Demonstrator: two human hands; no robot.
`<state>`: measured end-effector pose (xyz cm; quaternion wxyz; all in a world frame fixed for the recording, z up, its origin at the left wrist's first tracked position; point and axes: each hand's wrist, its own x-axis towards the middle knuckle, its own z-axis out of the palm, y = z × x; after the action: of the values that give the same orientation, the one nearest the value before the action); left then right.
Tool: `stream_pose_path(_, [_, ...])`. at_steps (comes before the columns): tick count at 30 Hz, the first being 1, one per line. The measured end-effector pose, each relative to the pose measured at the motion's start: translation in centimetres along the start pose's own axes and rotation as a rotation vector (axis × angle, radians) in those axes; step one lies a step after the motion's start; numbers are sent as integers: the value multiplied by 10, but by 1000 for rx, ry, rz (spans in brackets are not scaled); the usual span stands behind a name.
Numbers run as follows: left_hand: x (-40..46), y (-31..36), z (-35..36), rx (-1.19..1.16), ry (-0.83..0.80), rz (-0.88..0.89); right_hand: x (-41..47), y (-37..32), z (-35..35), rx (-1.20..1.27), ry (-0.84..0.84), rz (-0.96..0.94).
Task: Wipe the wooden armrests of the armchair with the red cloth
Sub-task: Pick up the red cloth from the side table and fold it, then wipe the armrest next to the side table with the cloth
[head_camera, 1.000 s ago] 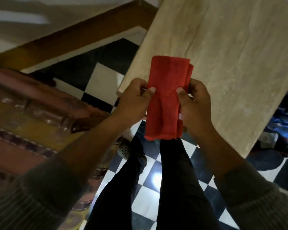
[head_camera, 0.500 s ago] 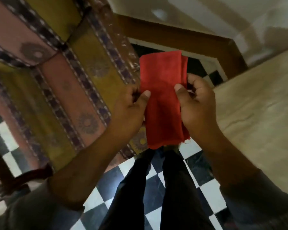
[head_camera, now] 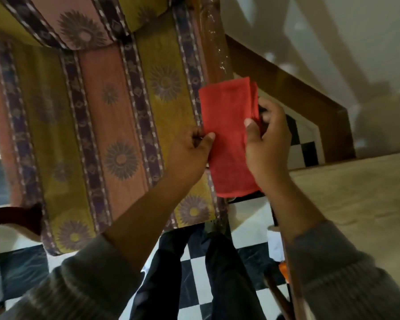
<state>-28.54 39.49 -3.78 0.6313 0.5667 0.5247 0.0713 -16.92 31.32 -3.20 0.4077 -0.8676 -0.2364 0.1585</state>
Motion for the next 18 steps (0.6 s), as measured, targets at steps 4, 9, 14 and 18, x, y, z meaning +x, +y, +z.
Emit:
stream_pose_path(4, [9, -12, -3, 8, 27, 9, -5, 4, 11, -85, 87, -130])
stream_pose_path(9, [15, -21, -6, -24, 49, 18, -6, 6, 11, -377, 276, -462])
stream_pose_path(14, [29, -44, -23, 75, 90, 71, -13, 13, 12, -709, 10, -688])
stream_pose_path(18, [45, -66, -42, 313, 81, 130, -21, 26, 6, -711, -213, -629])
